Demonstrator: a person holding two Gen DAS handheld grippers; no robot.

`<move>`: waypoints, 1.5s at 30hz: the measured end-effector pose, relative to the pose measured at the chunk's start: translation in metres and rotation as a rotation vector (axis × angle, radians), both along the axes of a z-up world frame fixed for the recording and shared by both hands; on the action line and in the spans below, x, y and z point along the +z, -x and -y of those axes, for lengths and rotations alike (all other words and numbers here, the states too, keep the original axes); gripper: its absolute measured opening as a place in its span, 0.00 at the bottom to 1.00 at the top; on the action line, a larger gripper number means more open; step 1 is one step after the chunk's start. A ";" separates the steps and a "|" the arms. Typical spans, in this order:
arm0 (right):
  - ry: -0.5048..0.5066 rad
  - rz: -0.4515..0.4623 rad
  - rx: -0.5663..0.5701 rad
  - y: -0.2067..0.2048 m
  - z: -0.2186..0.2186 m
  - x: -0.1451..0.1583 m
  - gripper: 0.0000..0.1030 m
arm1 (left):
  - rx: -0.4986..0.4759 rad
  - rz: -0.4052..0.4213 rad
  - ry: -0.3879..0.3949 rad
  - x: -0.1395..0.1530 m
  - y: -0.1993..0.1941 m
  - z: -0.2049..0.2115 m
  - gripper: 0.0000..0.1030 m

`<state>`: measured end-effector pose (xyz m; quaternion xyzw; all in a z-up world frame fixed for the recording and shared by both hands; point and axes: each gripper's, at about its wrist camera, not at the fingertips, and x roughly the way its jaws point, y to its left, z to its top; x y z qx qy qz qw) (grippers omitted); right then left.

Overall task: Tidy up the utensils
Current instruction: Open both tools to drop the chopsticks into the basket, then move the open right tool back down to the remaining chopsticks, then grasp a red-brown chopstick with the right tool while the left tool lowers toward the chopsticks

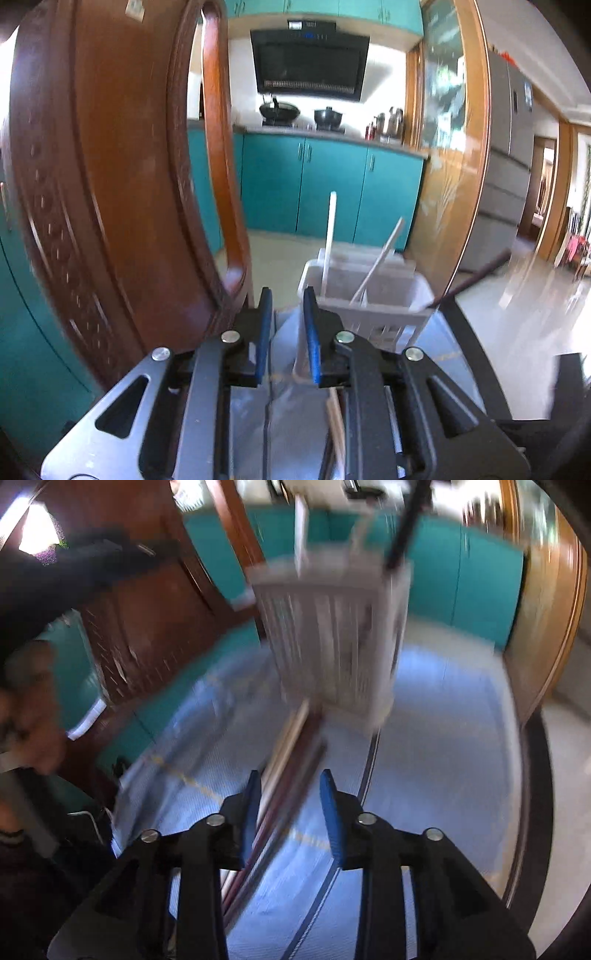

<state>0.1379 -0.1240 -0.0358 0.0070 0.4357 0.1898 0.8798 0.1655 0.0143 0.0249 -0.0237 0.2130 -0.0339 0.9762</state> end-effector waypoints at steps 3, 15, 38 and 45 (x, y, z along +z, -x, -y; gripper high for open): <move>0.040 -0.060 -0.019 -0.010 -0.008 -0.018 0.42 | 0.003 -0.020 0.000 -0.007 0.005 -0.004 0.26; -0.002 -0.158 -0.085 -0.024 -0.021 -0.053 0.39 | -0.006 -0.074 -0.020 -0.028 0.020 -0.014 0.30; 0.032 -0.110 -0.140 0.006 0.003 -0.043 0.15 | -0.007 -0.153 -0.050 -0.050 0.025 -0.014 0.37; 0.035 -0.141 -0.109 -0.006 -0.023 -0.053 0.35 | -0.008 -0.160 -0.051 -0.052 0.025 -0.012 0.39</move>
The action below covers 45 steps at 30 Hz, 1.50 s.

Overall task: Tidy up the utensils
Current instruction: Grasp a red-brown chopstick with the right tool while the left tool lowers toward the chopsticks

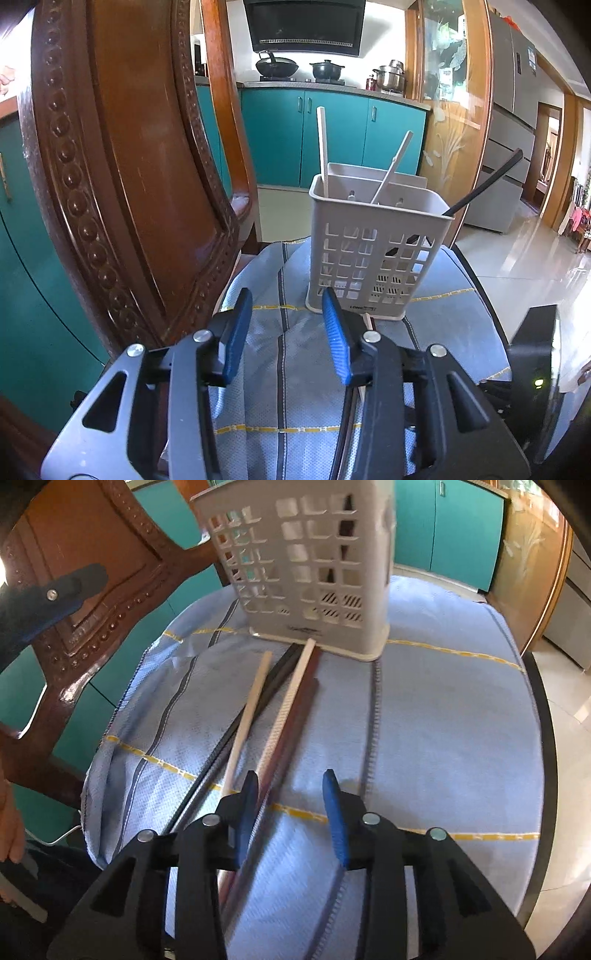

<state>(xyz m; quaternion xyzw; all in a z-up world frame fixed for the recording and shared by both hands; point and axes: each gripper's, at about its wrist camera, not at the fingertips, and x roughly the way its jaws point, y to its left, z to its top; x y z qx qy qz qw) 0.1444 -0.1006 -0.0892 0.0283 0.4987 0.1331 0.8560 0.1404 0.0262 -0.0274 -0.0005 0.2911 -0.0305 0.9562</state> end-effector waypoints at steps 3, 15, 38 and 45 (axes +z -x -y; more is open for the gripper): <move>0.009 0.009 -0.006 -0.006 -0.007 -0.002 0.37 | 0.004 -0.002 0.002 -0.001 -0.001 -0.002 0.40; -0.040 0.000 -0.007 -0.010 0.000 -0.001 0.07 | 0.031 -0.017 -0.012 -0.003 -0.001 -0.007 0.41; -0.113 -0.016 -0.035 -0.023 0.023 0.002 0.16 | 0.052 -0.082 -0.007 -0.018 -0.011 -0.005 0.41; -0.057 -0.016 -0.024 -0.032 -0.002 -0.002 0.20 | 0.050 -0.101 -0.009 -0.022 -0.013 -0.004 0.41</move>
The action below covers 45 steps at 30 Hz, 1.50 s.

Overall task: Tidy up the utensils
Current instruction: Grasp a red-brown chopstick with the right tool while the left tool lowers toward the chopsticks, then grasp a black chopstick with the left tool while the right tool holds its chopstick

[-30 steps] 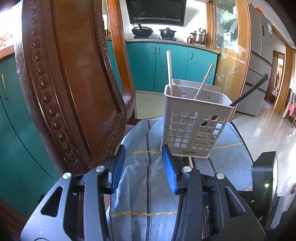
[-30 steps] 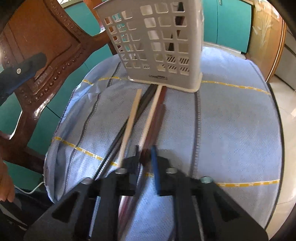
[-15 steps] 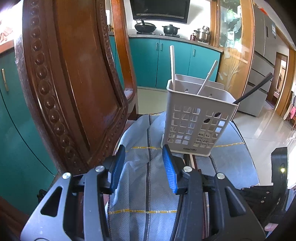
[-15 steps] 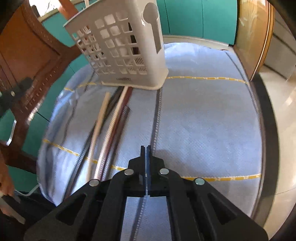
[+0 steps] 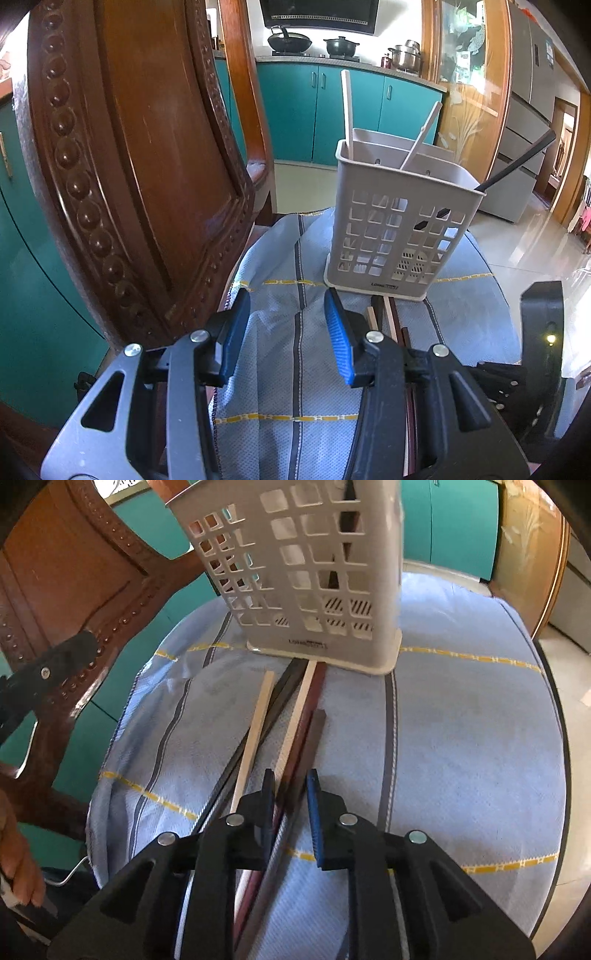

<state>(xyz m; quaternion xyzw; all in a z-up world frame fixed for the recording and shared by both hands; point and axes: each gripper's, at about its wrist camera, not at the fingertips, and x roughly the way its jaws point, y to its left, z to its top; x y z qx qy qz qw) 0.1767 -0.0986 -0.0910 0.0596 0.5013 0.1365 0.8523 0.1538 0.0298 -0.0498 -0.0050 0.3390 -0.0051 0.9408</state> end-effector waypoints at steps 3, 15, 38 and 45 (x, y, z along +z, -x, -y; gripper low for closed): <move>0.069 0.018 0.009 0.000 -0.010 0.001 0.22 | 0.000 -0.005 -0.002 -0.001 0.000 0.001 0.41; 0.071 -0.042 -0.009 0.013 0.020 0.005 0.18 | -0.002 -0.014 -0.026 -0.005 -0.002 0.001 0.43; 0.124 0.015 -0.099 0.018 0.064 0.006 0.24 | -0.139 -0.077 -0.081 -0.027 -0.001 0.051 0.50; 0.164 0.026 -0.035 0.021 0.041 0.002 0.23 | -0.154 -0.089 -0.099 -0.030 0.003 0.057 0.51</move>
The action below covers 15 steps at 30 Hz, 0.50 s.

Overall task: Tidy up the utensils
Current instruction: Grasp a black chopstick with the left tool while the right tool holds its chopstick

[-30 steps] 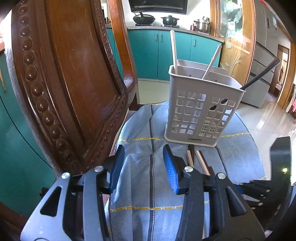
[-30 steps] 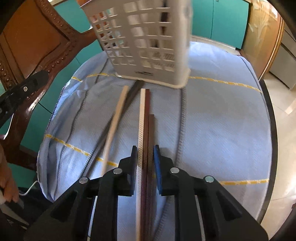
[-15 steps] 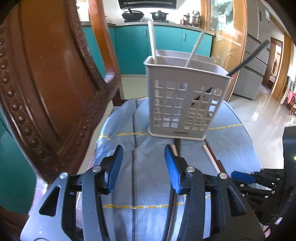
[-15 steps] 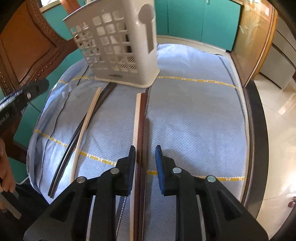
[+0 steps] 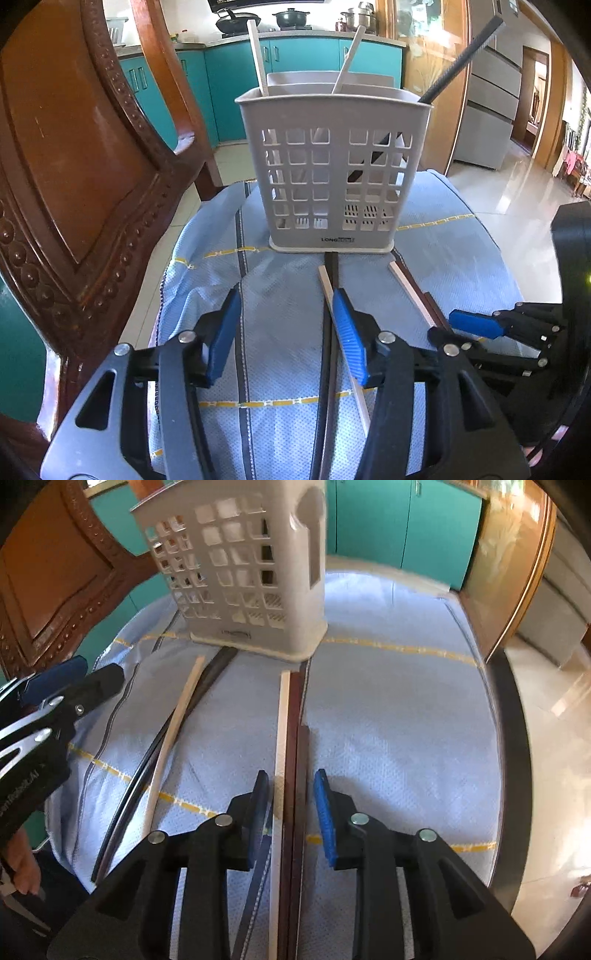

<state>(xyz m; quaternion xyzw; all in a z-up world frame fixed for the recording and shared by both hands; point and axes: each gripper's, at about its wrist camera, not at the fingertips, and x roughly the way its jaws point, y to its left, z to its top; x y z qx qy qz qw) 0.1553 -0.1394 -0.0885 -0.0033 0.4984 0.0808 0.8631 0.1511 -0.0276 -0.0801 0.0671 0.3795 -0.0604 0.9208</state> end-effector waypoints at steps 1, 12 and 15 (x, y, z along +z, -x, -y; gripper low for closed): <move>0.010 0.003 0.010 0.001 -0.002 0.000 0.18 | 0.000 -0.003 -0.002 -0.001 -0.001 -0.001 0.51; -0.057 0.032 -0.007 0.008 0.012 0.020 0.04 | -0.003 -0.013 -0.006 -0.004 -0.002 -0.002 0.52; -0.017 0.060 -0.035 0.008 0.018 0.026 0.04 | -0.002 -0.015 -0.010 -0.005 -0.003 -0.002 0.52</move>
